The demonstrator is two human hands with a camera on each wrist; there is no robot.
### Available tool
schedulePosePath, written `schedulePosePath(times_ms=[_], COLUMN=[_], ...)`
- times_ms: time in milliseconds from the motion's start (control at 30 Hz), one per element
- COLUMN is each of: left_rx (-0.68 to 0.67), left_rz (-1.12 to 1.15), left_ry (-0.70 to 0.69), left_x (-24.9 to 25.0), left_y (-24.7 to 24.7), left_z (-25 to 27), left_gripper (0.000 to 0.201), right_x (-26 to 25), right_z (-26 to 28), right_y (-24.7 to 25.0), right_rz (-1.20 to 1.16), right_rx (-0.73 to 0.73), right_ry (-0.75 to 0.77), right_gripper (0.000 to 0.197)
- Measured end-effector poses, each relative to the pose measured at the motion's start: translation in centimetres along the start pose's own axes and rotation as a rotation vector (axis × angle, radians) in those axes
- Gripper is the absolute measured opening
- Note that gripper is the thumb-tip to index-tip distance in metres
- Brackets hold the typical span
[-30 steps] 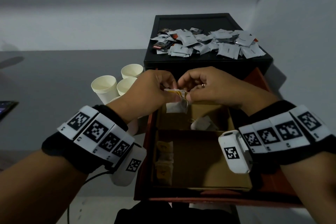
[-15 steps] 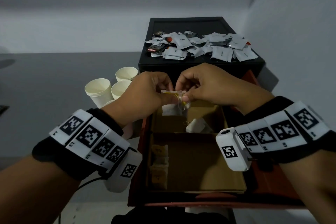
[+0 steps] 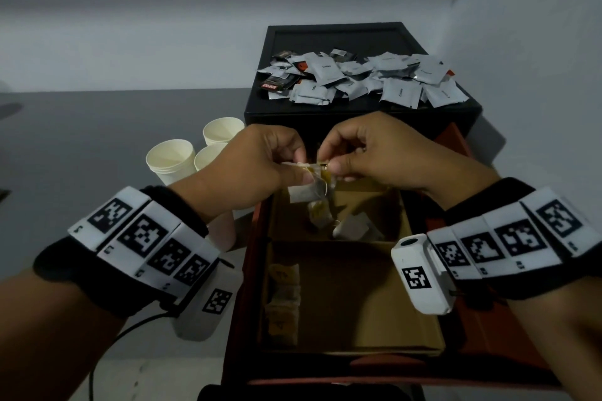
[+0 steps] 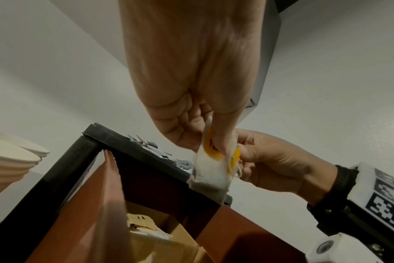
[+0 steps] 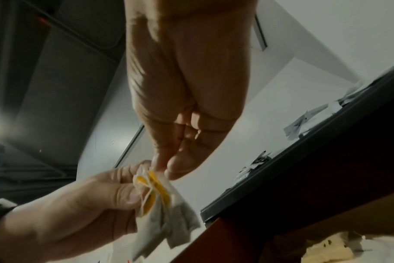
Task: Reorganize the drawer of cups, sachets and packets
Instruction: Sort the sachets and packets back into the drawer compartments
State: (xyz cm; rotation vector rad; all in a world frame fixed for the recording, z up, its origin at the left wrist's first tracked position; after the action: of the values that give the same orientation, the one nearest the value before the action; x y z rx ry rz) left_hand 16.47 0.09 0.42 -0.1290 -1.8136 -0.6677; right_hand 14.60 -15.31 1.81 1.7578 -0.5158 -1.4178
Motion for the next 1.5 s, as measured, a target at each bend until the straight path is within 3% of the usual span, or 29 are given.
schedulePosePath(times_ms=[267, 500, 667, 733, 833, 967, 1100, 1133, 1233, 1333, 1433, 1500], left_rx=[0.033, 0.073, -0.080, -0.127, -0.053, 0.035, 0.039, 0.031, 0.028, 0.023, 0.024, 0.031], left_rz=[-0.076, -0.013, -0.049, -0.167, -0.407, -0.448, -0.328, -0.297, -0.252, -0.248, -0.247, -0.257], left_ry=[-0.014, -0.013, 0.027, 0.055, 0.046, 0.134, 0.237, 0.250, 0.266, 0.271, 0.275, 0.274], left_x=[-0.6, -1.1, -1.3, -1.7, -2.8, -4.3, -5.0, -5.1, -5.2, -5.2, -5.2, -5.1], left_y=[0.0, 0.0, -0.5, -0.3, 0.8, 1.6, 1.2, 1.1, 0.9, 1.1, 1.2, 1.1], left_z=[-0.5, -0.9, 0.1, 0.8, 2.0, 3.4, 4.0, 4.0, 4.1, 4.0, 4.1, 4.1], left_gripper=[0.026, 0.030, 0.029, 0.032, 0.033, 0.046, 0.050, 0.050, 0.052, 0.053, 0.054, 0.054], right_x=[-0.4, -0.4, -0.5, -0.3, 0.1, 0.4, 0.2, 0.0, -0.5, -1.0, -0.8, -0.8], right_z=[-0.5, -1.5, -0.7, -0.3, 0.5, 1.3, 1.4, 1.2, 0.6, 0.6, 0.7, 0.6], right_y=[-0.4, -1.4, -2.8, -3.8, -6.2, -8.9, -10.5, -10.7, -11.2, -11.5, -11.5, -10.7], right_rz=[0.088, 0.191, 0.266, 0.338, 0.473, 0.615, 0.718, 0.724, 0.723, 0.703, 0.626, 0.529], right_rx=[-0.069, 0.008, -0.068, -0.107, -0.228, -0.389, -0.445, -0.432, -0.381, -0.403, -0.425, -0.364], right_ry=[0.033, 0.027, 0.061, 0.070, 0.065, 0.108, 0.189, 0.198, 0.207, 0.183, 0.140, 0.123], right_gripper=[0.016, 0.011, 0.012, 0.008, 0.013, 0.037, 0.014, 0.013, 0.038, 0.040, 0.032, 0.013])
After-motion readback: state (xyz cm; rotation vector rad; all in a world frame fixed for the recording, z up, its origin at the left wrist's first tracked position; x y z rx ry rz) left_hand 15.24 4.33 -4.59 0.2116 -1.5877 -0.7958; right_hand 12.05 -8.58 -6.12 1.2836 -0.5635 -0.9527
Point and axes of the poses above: each hand's wrist, its own z-axis away from the middle knuckle, its own y-axis out of the back of the hand, x = y × z, the point moved 4 cm from there along -z, towards the middle knuckle, and after that the axes turned 13 degrees about z, right-handed, at the moved point
